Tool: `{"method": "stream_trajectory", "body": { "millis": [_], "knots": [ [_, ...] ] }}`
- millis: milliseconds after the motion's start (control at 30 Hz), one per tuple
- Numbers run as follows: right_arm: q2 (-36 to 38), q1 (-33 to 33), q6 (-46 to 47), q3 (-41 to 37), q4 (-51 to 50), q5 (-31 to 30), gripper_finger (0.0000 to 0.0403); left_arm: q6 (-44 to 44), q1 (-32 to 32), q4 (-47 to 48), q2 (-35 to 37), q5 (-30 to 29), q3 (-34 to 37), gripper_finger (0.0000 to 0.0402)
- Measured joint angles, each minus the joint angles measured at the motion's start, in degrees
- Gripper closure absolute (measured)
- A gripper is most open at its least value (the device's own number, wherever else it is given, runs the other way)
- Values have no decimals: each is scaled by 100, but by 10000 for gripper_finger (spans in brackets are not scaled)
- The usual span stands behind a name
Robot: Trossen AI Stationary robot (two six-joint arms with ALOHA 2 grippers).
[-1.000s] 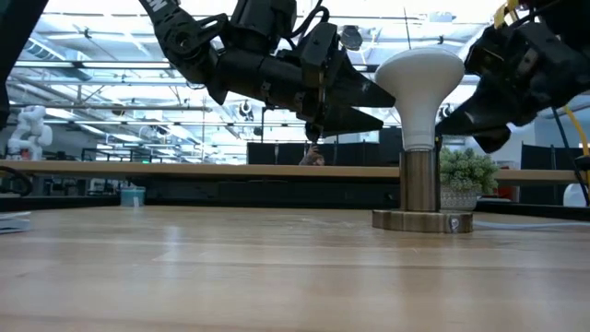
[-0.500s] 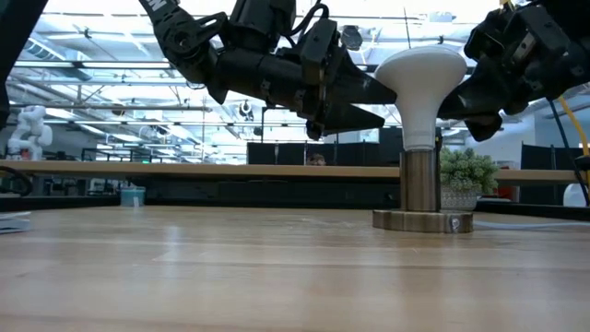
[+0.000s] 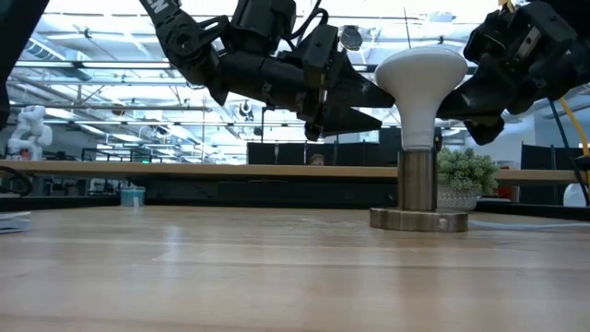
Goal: Screw lightbulb
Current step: Insert the lightbulb into the bronze lamp socket
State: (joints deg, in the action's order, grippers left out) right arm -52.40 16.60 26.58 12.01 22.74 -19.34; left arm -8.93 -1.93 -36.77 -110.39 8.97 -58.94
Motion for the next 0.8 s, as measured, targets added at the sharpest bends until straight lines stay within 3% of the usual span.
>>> {"method": "stream_trajectory", "body": {
  "millis": [300, 800],
  "knots": [
    [0, 2, 132, 0, 22, 314, 403, 0, -173, -26, 0, -50, 0, 117],
    [0, 2, 258, 0, -28, 315, 403, -10, -267, 340, 2, 52, 0, 117]
  ]
}}
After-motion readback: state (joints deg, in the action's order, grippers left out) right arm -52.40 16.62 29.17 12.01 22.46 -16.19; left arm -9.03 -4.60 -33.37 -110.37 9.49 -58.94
